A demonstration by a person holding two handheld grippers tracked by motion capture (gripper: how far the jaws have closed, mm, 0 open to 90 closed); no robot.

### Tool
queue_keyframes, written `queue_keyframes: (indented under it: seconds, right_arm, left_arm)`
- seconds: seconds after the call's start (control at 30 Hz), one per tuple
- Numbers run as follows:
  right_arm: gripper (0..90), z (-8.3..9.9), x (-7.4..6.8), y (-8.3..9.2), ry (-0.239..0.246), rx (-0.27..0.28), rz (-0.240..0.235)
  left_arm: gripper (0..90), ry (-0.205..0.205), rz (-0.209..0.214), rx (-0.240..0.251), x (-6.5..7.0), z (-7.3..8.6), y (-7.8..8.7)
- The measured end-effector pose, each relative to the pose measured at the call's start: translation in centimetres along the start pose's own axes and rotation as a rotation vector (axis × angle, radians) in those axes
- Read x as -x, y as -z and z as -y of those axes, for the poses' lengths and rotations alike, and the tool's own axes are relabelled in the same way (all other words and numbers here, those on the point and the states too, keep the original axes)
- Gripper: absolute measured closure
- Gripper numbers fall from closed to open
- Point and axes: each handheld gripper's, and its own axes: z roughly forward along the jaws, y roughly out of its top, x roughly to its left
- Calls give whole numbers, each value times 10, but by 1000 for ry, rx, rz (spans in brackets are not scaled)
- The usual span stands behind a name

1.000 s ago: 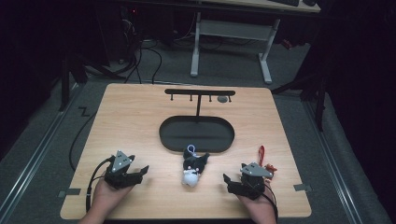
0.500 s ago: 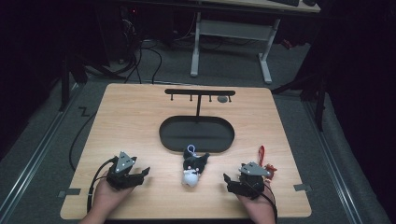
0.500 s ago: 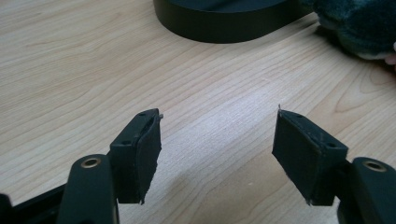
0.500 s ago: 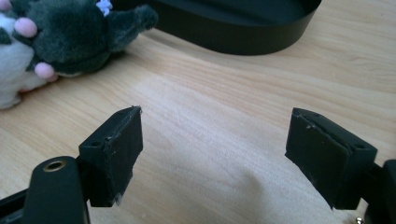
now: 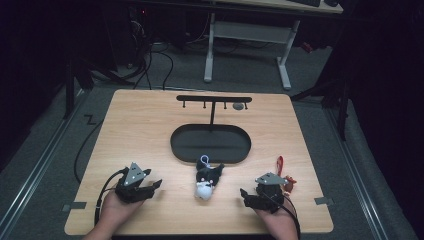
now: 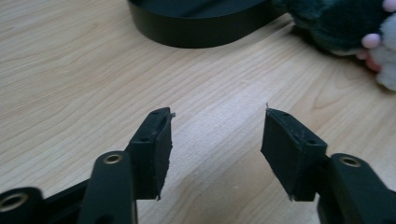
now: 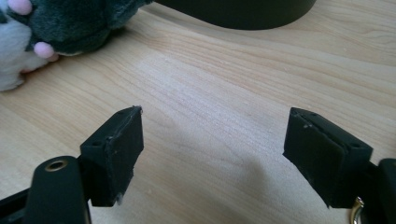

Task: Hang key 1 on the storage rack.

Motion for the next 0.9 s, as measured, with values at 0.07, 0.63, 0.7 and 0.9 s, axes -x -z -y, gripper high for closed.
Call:
queue_keyframes:
  seconds: [0.07,0.63,0.7,0.9]
  right_arm:
    - [222,-3,-2,4,7,-19,3]
    - [259,-8,-3,28,80,-206,-8]
    - [259,-8,0,34,77,-226,-11]
    - [276,-3,11,48,70,-288,6]
  left_arm:
    - [432,-13,4,-2,1,0,0]
    - [423,-6,31,1,1,-2,1]
    - [415,-10,31,5,2,-2,1]
    - [361,3,45,-2,1,-3,0]
